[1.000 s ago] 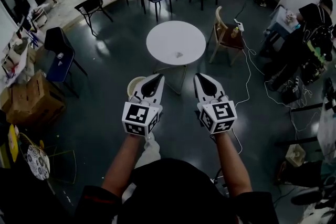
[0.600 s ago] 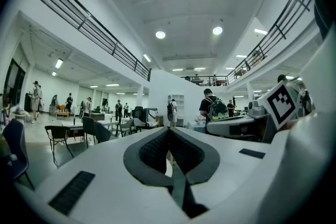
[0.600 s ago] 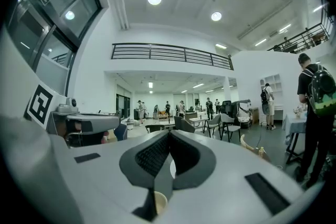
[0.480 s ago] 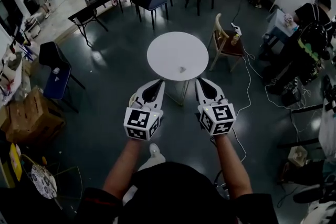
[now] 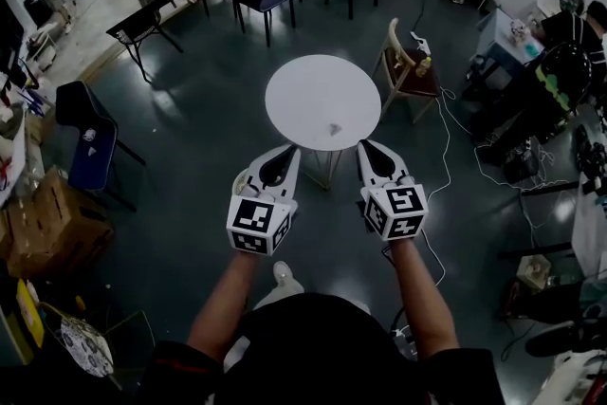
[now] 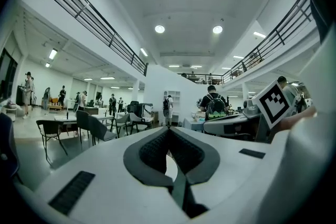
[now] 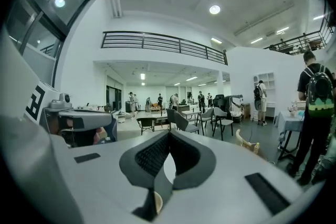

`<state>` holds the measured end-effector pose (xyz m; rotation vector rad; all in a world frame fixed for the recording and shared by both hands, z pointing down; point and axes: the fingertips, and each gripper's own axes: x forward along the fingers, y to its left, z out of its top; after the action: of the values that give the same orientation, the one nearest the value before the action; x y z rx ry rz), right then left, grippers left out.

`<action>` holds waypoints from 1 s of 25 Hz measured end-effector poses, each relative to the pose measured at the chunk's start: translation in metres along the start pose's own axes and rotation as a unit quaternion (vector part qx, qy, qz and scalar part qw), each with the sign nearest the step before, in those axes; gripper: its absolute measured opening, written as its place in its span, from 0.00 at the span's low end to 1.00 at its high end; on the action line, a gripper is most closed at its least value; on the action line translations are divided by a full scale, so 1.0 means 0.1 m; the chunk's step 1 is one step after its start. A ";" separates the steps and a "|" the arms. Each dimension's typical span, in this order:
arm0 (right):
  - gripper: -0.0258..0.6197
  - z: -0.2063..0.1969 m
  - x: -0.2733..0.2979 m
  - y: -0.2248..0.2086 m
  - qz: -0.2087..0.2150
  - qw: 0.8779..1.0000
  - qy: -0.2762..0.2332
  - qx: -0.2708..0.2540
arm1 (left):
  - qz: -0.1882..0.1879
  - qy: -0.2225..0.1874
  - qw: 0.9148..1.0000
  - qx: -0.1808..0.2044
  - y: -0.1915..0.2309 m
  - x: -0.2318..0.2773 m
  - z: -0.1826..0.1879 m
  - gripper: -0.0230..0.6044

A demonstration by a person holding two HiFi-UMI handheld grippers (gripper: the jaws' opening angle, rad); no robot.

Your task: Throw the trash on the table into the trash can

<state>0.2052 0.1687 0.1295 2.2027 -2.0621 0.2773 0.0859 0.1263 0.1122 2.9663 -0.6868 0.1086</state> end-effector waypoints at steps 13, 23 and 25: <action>0.07 -0.53 0.72 -0.08 -0.007 0.998 0.042 0.041 | -0.046 0.059 0.997 -0.020 0.44 0.34 -0.61 0.06; 0.07 -1.03 1.19 -0.42 0.002 0.993 0.104 0.046 | -0.037 0.109 0.993 -0.034 0.52 0.80 -1.03 0.06; 0.07 -1.12 1.35 -0.52 0.008 0.992 0.119 0.048 | -0.029 0.116 0.992 -0.037 0.57 0.91 -1.09 0.06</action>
<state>0.2588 0.0639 0.2695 2.0854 -1.9762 0.6202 0.1373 0.0476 0.2331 2.8374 -0.5619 0.4058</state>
